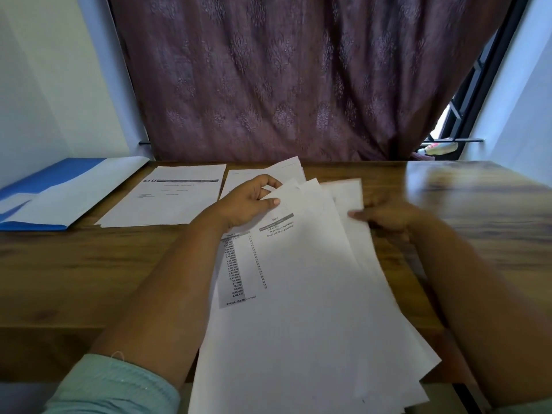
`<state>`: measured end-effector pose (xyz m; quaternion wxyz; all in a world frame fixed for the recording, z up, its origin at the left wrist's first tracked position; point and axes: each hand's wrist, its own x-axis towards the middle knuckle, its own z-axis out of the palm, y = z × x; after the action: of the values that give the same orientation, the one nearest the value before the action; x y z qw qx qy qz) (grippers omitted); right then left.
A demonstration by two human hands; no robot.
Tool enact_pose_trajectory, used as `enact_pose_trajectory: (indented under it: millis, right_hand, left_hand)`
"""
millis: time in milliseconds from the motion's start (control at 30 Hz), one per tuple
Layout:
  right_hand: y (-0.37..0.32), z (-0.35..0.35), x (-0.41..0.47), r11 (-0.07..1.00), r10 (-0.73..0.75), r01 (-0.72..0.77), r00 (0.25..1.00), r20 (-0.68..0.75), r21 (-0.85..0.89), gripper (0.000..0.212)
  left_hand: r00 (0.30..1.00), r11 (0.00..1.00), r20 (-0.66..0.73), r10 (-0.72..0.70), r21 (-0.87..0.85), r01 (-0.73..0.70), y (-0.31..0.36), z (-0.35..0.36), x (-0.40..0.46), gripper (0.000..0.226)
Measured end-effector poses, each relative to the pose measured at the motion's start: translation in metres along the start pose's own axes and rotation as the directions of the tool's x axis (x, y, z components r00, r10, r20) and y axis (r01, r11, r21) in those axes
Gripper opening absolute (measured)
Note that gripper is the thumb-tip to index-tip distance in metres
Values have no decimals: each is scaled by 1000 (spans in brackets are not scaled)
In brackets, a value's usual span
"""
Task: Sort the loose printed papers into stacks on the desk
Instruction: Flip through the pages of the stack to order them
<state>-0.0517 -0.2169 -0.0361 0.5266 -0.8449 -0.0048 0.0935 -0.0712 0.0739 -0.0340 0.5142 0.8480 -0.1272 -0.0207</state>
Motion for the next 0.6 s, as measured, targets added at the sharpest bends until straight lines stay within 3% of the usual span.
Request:
enact_pose_trajectory:
  millis: [67,100,133,167,200,267,333,367,400,467,533,600]
  right_hand:
    - [3,-4,5,988,-136,92,907,-398,-128,30]
    - [5,-8,8,990,-142,123,898,-417,-72,35]
    - [6,-12,9,987,-116,145,942,-316,70,41]
    - [8,-16,7,975,-92,113,989,-118,192,47]
    - [6,-19,0,978,-55,37,995,83,203,51]
    - [5,-23,-11,998,33,-50,936,349,38,50]
    - [3,-20,-14,996,43,-13,931,362,-85,41]
    - [3,-17,-13,992,4,27,968,249,-120,32]
    - [4,-14,-7,983,-50,56,998,40,-175,25]
    - [8,-18,11,987,-117,60,900,-419,-148,38]
    - [19,-33,34,987,-103,157,800,-591,42,50]
    - [35,-51,58,969,-19,173,760,-649,175,67]
  left_hand:
    - [1000,1000,-18,-10,15,11,-1,1,0,22]
    - [1000,1000,-17,-16,21,17,-1,1,0,22]
    - [1000,999,-11,-22,27,22,-1,2,0,23]
    - [1000,999,-5,-30,33,30,-1,3,-1,24]
    - [999,999,0,-37,40,36,-1,4,-1,24]
    - [999,998,2,-47,52,46,0,5,-2,24]
    - [998,996,-4,-59,70,60,-1,5,-1,23]
    - [998,995,-7,-63,76,64,-2,6,0,23]
    - [998,995,-14,-63,73,63,-3,6,1,22]
    - [998,996,-26,-60,72,61,-5,6,2,20]
    - [998,991,-21,-62,118,64,-7,6,3,19]
    - [997,982,-42,-60,175,67,-10,7,3,21]
